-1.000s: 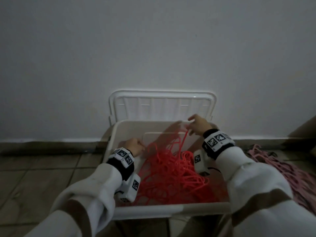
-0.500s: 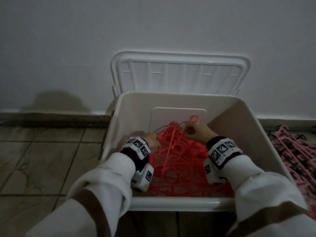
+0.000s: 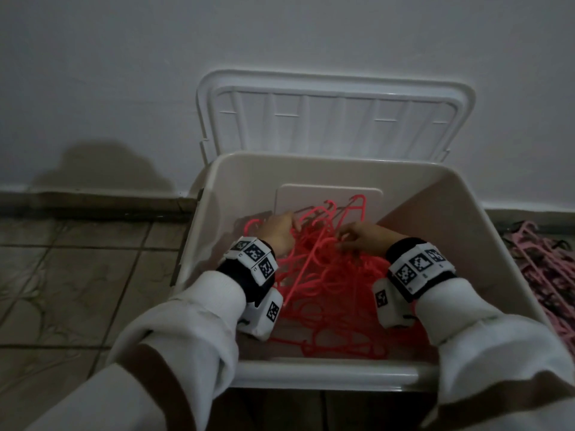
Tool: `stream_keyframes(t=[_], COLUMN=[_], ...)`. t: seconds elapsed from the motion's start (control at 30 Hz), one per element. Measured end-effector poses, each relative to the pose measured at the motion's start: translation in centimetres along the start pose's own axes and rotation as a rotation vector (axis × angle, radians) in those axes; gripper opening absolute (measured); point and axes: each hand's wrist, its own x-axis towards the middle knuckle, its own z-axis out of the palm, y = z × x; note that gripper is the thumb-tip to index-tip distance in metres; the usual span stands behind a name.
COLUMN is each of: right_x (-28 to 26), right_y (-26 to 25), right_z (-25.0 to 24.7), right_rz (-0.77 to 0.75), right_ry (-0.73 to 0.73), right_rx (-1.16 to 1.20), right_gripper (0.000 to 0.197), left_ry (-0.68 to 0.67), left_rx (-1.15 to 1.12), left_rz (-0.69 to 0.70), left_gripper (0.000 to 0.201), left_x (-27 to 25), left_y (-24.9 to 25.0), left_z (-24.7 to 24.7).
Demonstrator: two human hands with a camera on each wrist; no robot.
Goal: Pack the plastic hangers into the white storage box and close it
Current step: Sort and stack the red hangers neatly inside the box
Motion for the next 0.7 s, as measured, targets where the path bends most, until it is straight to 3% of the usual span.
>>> stream_keyframes(t=[0.2, 0.3, 0.4, 0.47, 0.63, 0.7], right_x=[-0.1, -0.1, 0.0, 0.0, 0.1, 0.0], right_y=[1.4, 1.7, 1.8, 1.8, 1.8, 1.6], right_z=[-1.5, -1.8, -1.9, -1.9, -1.6, -1.5], right_rz=[0.088, 0.125, 0.159, 0.157, 0.111, 0.109], right_ry=[0.112, 0.2, 0.188, 0.147, 0.162, 0.104], right_rx=[0.139, 0.194, 0.272, 0.304, 0.421, 0.52], right_gripper=[0.02, 0.02, 0.017, 0.016, 0.029, 0.023], left_ry=[0.168, 0.234, 0.246, 0.193, -0.149, -0.189], left_rx=[-0.07, -0.221, -0.411, -0.452, -0.384, -0.353], left_rz=[0.116, 0.217, 0.273, 0.287, 0.369, 0.385], left_gripper=[0.019, 0.018, 0.023, 0.025, 0.027, 0.023], left_x=[-0.5, -0.8, -0.1, 0.3, 0.9, 0.9], left_y=[1.3, 1.7, 1.6, 1.6, 1.1, 1.0], left_z=[-1.3, -1.6, -1.3, -0.9, 0.1, 0.0])
